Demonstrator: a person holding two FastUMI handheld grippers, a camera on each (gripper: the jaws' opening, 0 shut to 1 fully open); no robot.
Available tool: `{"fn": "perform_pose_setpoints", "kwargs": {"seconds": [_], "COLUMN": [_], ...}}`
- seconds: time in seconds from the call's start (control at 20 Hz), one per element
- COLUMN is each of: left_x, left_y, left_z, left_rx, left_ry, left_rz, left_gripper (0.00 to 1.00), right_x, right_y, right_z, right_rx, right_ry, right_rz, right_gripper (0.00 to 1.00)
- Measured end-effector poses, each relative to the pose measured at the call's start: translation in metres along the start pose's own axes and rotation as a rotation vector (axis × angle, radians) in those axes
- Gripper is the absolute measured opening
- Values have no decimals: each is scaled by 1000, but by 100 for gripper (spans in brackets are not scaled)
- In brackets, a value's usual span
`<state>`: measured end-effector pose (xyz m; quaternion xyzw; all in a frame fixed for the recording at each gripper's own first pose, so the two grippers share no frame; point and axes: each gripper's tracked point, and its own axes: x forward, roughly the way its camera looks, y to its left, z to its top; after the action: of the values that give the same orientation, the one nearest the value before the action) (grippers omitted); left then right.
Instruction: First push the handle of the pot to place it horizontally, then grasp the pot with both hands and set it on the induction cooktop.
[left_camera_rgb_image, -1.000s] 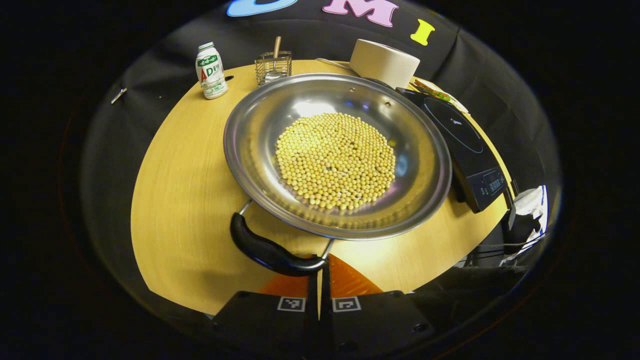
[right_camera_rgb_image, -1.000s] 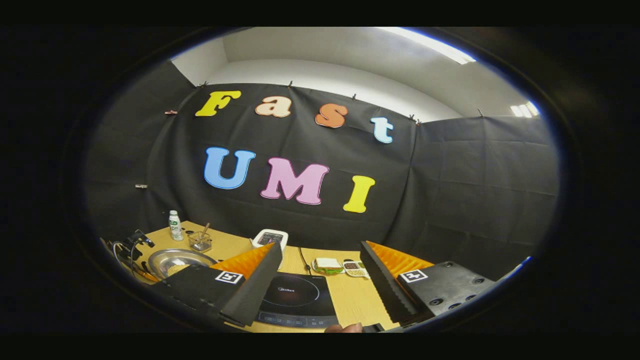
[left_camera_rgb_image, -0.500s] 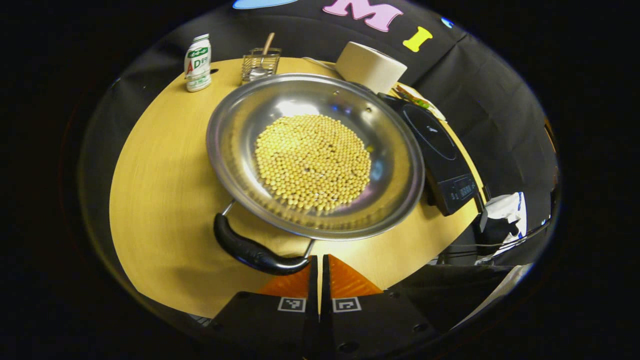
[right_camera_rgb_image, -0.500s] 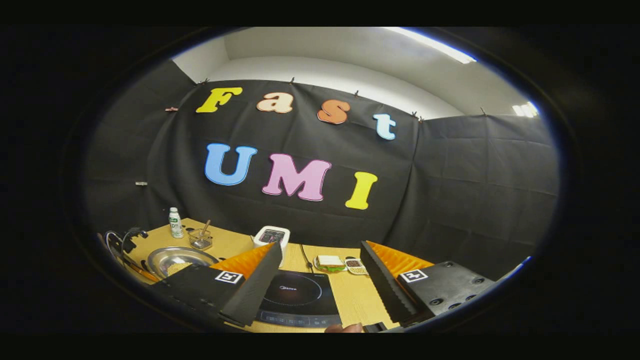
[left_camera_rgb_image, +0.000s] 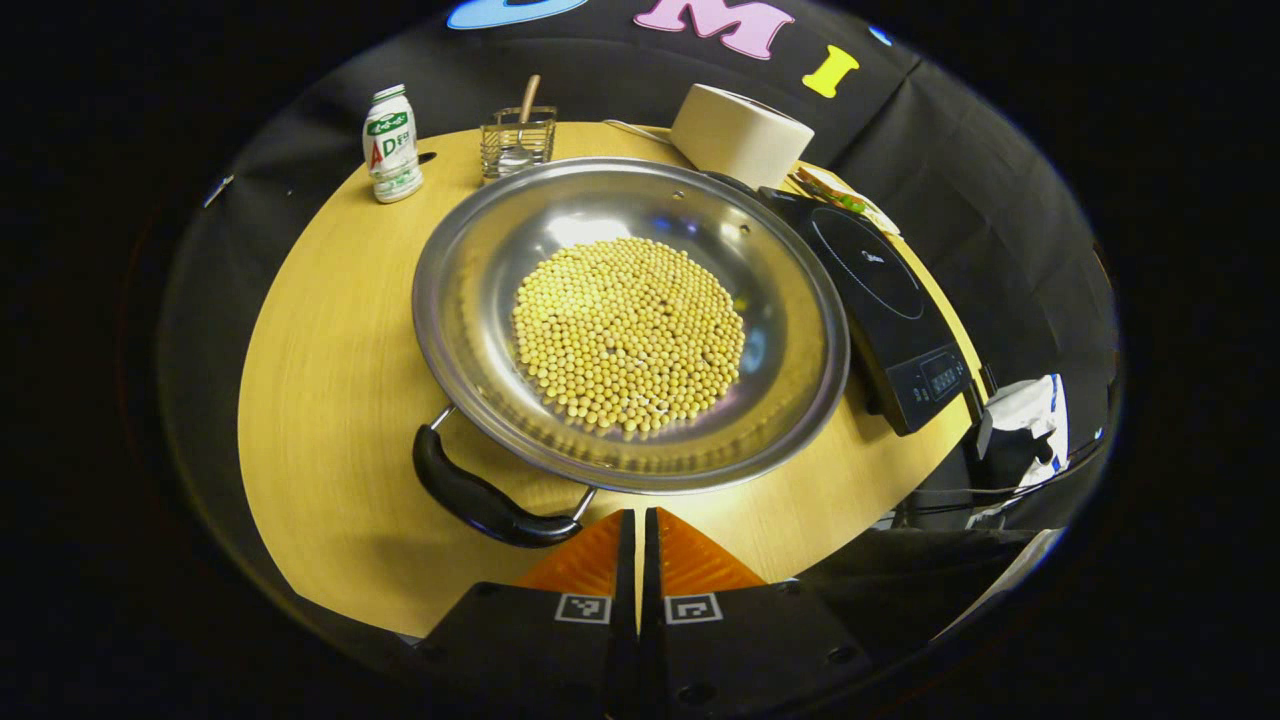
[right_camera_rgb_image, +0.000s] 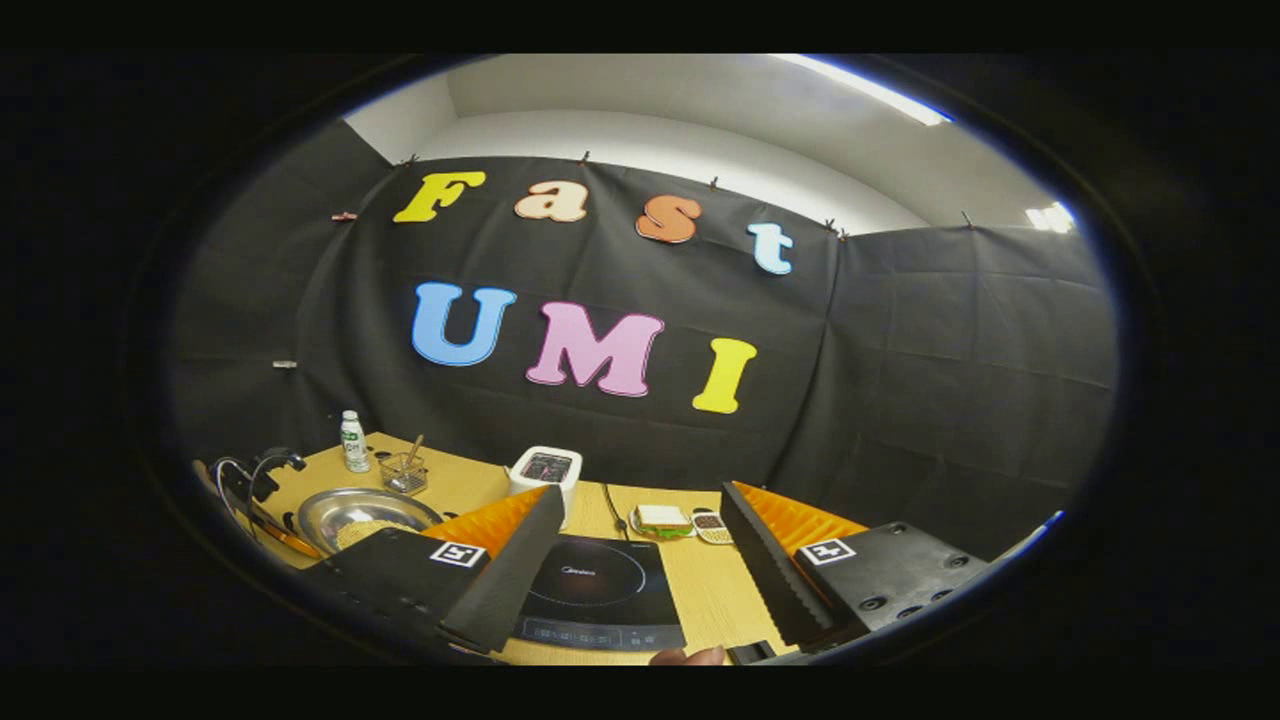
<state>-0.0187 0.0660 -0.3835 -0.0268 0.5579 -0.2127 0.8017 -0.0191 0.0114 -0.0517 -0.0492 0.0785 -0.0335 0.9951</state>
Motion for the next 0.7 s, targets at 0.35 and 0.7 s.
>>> {"fn": "perform_pose_setpoints", "kwargs": {"seconds": [0.35, 0.7], "left_x": [-2, 1], "left_y": [37, 87], "left_z": [18, 32], "left_rx": [10, 68], "left_ry": [-12, 11], "left_rz": [82, 165], "left_gripper": [5, 5], "right_x": [-2, 2], "right_y": [0, 0], "right_z": [-1, -5], "right_rx": [-7, -17], "right_ry": [4, 15], "right_rz": [-6, -13], "right_gripper": [98, 98]}}
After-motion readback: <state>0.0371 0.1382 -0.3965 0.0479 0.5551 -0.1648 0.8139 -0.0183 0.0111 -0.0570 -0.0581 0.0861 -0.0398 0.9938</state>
